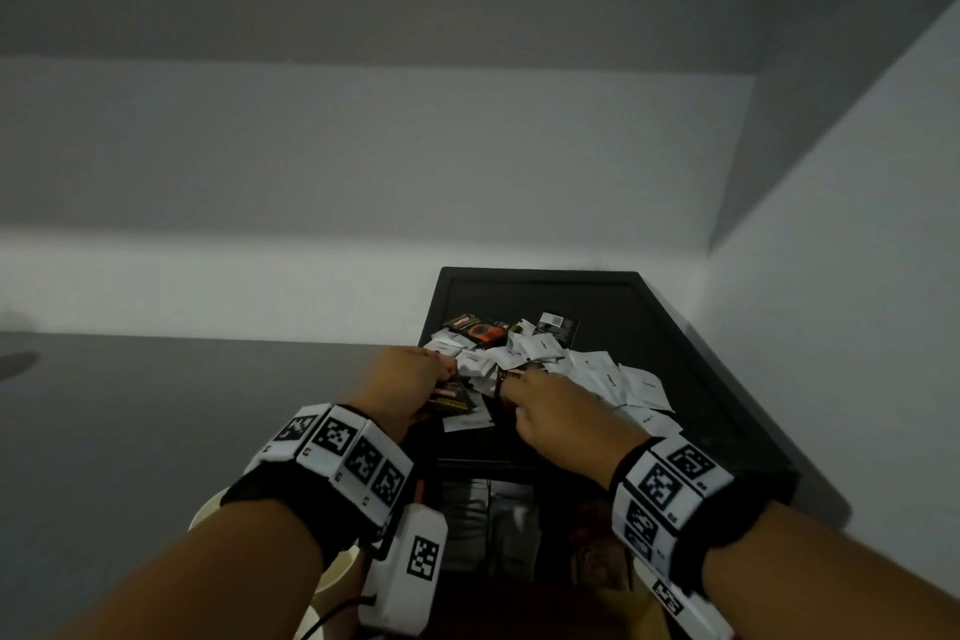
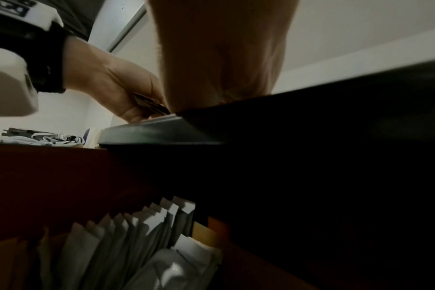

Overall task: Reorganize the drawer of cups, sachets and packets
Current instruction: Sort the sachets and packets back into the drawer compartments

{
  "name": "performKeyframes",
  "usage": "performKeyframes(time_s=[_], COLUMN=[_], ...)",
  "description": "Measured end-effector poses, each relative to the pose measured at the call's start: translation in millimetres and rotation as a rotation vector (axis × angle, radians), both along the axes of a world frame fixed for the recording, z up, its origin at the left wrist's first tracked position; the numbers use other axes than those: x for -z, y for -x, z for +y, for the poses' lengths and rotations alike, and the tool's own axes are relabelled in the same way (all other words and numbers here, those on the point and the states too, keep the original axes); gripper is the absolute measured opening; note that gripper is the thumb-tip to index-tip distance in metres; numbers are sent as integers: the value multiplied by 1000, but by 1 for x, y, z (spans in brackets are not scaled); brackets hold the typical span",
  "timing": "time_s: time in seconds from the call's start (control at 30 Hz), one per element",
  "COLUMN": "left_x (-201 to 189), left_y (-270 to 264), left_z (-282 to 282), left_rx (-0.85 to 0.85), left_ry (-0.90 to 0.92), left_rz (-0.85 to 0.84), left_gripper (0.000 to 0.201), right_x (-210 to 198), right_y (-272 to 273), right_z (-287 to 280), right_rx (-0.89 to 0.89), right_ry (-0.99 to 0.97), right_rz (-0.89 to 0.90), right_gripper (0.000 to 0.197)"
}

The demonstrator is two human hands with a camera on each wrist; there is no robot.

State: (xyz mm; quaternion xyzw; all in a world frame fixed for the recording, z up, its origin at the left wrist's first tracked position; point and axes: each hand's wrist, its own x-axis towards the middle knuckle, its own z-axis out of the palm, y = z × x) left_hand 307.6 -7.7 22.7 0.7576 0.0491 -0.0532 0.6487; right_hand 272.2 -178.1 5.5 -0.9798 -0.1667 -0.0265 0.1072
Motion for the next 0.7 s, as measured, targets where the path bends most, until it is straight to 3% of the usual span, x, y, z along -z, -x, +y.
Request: performKeyframes(time_s=[0.1, 0.13, 0.17, 0.23, 0.3, 0.37, 0.43, 0.5, 0.7], left_x=[-6, -4, -3, -2, 5, 12, 16, 16, 11], left_y=[3, 8, 9, 2, -3, -12, -17, -16, -20], left_z=[-9, -14, -17, -28, -39, -45, -52, -54, -59], left_rx=[19, 65, 106, 188, 256, 276, 258, 234, 224], left_ry=[-134, -422, -584, -590, -795, -917, -967, -1006, -888], left_rz=[48, -16, -55, -66, -150, -132, -85, -98, -9], left_gripper=[34, 35, 34, 30, 30, 41, 65, 77, 70], right_x=[5, 7, 7, 2, -5, -8, -4, 5, 13], right_y=[-1, -1, 0, 0, -4, -9, -12, -10, -1], right_z=[-5, -5, -5, -7, -15, -27, -35, -38, -36], right_rx=[77, 105, 129, 191, 274, 363, 462, 479, 262], right_ry=[-147, -185, -219, -263, -285, -239, -130, -49, 1], right_rz=[-62, -83, -111, -176, -233, -230, -99, 65, 78], right_gripper=[30, 31, 33, 34, 35, 35, 35, 39, 47])
